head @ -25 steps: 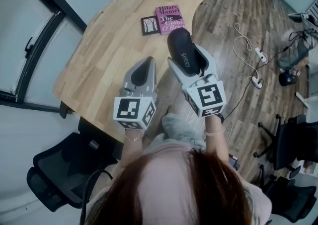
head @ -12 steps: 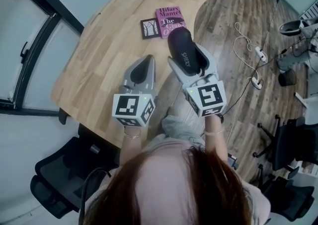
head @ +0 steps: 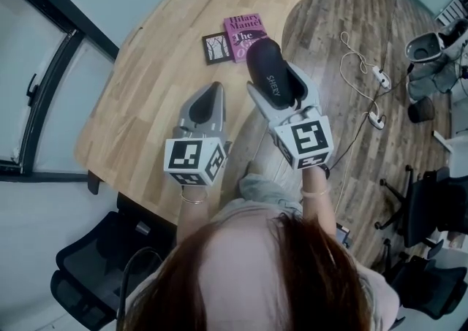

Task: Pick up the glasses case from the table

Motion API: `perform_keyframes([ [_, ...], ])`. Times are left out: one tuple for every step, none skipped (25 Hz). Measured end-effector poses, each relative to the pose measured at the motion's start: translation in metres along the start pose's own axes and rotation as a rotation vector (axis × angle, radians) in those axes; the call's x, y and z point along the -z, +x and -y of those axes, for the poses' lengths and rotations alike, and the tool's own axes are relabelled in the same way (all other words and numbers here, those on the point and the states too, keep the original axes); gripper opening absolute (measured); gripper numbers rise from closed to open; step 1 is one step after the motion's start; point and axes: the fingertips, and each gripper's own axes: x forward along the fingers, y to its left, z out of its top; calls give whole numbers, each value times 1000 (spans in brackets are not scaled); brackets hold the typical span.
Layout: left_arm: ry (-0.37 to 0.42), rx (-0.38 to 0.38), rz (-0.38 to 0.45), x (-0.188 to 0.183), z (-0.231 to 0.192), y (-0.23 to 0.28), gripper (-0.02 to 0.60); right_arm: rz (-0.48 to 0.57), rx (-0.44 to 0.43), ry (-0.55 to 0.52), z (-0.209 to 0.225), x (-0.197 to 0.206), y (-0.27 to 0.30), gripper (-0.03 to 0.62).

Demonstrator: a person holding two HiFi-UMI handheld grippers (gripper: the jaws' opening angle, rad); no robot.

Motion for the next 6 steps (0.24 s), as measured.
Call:
perform_keyframes([
  [-3,1,2,0,-1,1,9,0,0,-1,0,0,1,344],
  [-5,3,3,0,-1,2,9,1,-1,-2,-1,0,2,344],
  [-6,5,3,1,-2,2,9,2,-3,-3,-2,0,3,345],
  [-5,7,3,1,-2,2,9,3,-5,-4,-3,0,4,345],
  [-4,9,3,1,-2,3,9,5,-6,-6,-4,0,4,344],
  [-3,11,3,1,-2,3,9,7,-7,-8,-5,-1,5,344],
])
